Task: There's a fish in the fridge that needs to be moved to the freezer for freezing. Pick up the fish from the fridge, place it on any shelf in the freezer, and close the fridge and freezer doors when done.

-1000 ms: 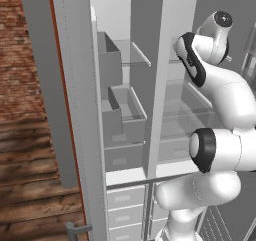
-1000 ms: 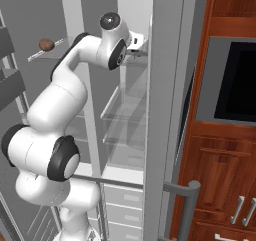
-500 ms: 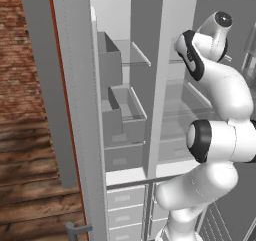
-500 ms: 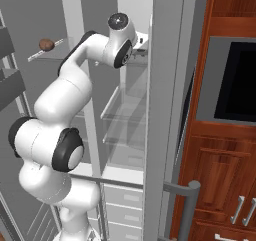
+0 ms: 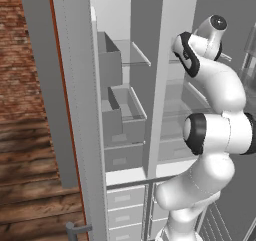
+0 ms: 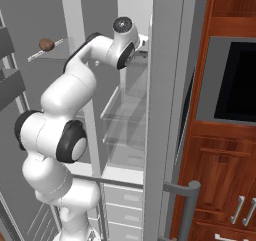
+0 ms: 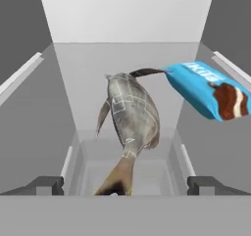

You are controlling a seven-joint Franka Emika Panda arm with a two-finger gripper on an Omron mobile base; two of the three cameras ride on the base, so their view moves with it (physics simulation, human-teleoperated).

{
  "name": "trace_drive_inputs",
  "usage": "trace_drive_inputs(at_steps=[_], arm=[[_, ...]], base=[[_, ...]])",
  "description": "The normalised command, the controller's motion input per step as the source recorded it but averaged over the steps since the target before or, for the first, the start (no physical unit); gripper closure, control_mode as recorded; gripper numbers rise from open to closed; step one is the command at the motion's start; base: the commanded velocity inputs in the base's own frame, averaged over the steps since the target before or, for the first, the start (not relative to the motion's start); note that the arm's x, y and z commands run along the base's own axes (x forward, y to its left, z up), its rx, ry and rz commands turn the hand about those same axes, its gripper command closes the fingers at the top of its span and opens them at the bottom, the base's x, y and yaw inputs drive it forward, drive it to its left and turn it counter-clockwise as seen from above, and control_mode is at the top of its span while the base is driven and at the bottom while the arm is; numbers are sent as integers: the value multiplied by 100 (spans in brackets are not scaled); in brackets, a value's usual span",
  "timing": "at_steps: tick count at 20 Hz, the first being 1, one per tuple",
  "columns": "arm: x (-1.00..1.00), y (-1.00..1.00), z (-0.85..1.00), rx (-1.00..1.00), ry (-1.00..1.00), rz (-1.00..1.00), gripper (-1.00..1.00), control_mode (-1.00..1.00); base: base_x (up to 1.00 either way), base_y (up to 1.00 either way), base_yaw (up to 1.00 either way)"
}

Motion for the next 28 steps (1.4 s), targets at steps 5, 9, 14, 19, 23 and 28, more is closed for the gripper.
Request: trace_drive_inputs(at_steps=[5, 9, 14, 19, 23, 28], arm=[[30, 0, -1, 0, 0, 0, -100, -100], [20, -1, 0, 0, 1, 0, -100, -100], [21, -3, -4, 0, 1, 0, -100, -100], [25, -5, -6, 0, 3, 0, -100, -100], [29, -4, -9, 0, 5, 0, -100, -100], [21, 0, -23, 0, 9, 0, 100, -100]], base=[[0, 0, 0], [0, 0, 0], [0, 0, 0], [0, 0, 0], [0, 0, 0], [0, 0, 0]])
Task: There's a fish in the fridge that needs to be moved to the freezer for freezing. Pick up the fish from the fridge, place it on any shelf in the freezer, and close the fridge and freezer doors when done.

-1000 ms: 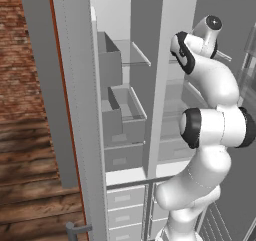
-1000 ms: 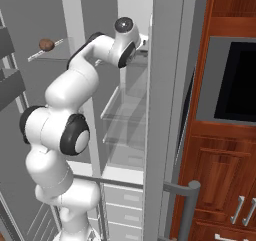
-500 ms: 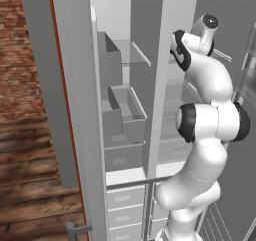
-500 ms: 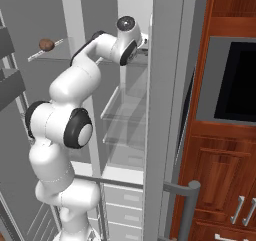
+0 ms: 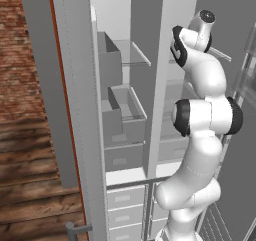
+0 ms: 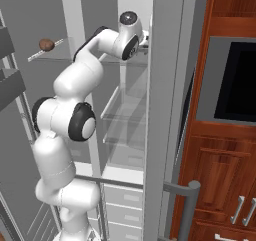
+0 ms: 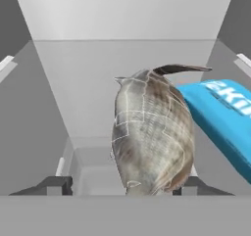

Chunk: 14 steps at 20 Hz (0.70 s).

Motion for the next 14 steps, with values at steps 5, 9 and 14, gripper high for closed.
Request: trace_drive_inputs(at_steps=[5, 9, 14], arm=[[3, -3, -8, 0, 1, 0, 100, -100], [-8, 0, -14, 0, -11, 0, 100, -100], [-33, 0, -10, 1, -26, 0, 100, -100]], base=[[0, 0, 0], [0, 0, 0], [0, 0, 0]])
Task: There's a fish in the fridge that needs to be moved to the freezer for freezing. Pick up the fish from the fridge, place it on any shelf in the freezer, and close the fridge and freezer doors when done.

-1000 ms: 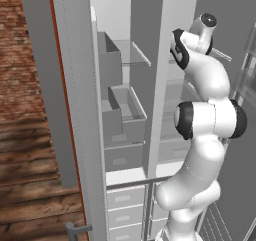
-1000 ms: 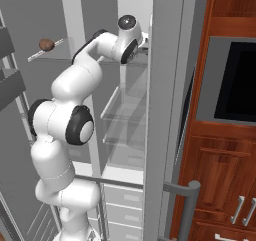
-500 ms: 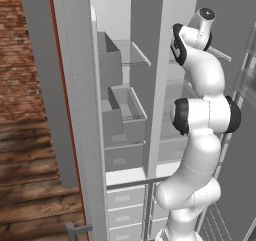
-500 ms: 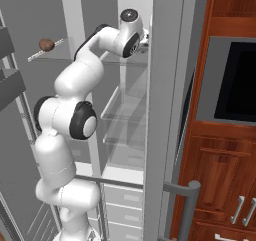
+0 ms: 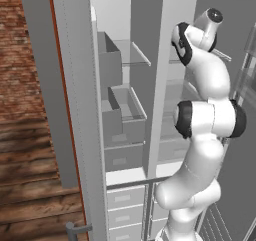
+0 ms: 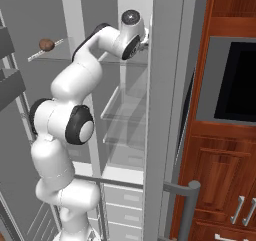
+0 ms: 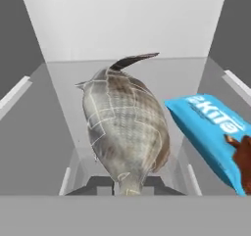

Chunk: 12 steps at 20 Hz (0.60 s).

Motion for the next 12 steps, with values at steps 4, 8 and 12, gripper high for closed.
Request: trace_drive_inputs(at_steps=[4, 8, 12], arm=[[-100, 8, 0, 14, -40, 0, 100, -100], [-100, 23, 0, 3, -14, 0, 100, -100], [-100, 27, 1, 0, 0, -2, 100, -100]], base=[[0, 0, 0], [0, 0, 0], [0, 0, 0]])
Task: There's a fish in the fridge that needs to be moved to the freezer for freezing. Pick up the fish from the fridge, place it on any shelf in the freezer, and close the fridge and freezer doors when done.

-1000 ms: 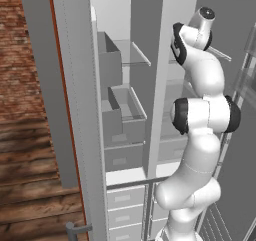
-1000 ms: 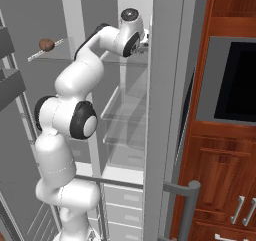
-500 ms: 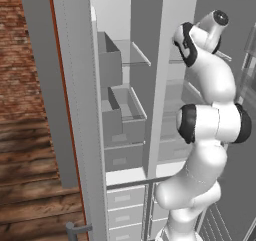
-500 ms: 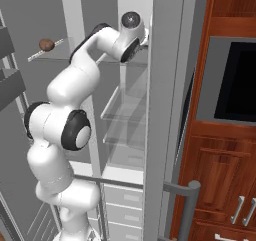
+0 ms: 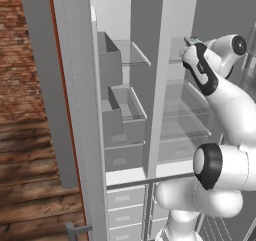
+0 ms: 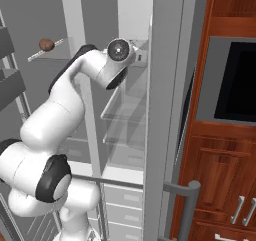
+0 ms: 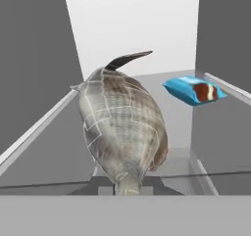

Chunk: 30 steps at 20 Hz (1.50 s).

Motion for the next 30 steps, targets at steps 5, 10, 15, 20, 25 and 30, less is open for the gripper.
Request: trace_drive_inputs(at_steps=[5, 10, 15, 20, 25, 30], arm=[[-99, 51, 16, -5, 0, -2, 100, -100], [-87, 24, 60, -2, -6, -3, 100, -100], [-79, 18, 58, 0, -11, -11, 100, -100], [-85, 8, 35, 1, -5, -17, 100, -100], [-71, 15, 5, 3, -4, -1, 100, -100], [-48, 29, 0, 8, -1, 5, 100, -100]], base=[[0, 0, 0], [0, 0, 0], [0, 0, 0], [0, 0, 0], [0, 0, 0], [0, 0, 0]])
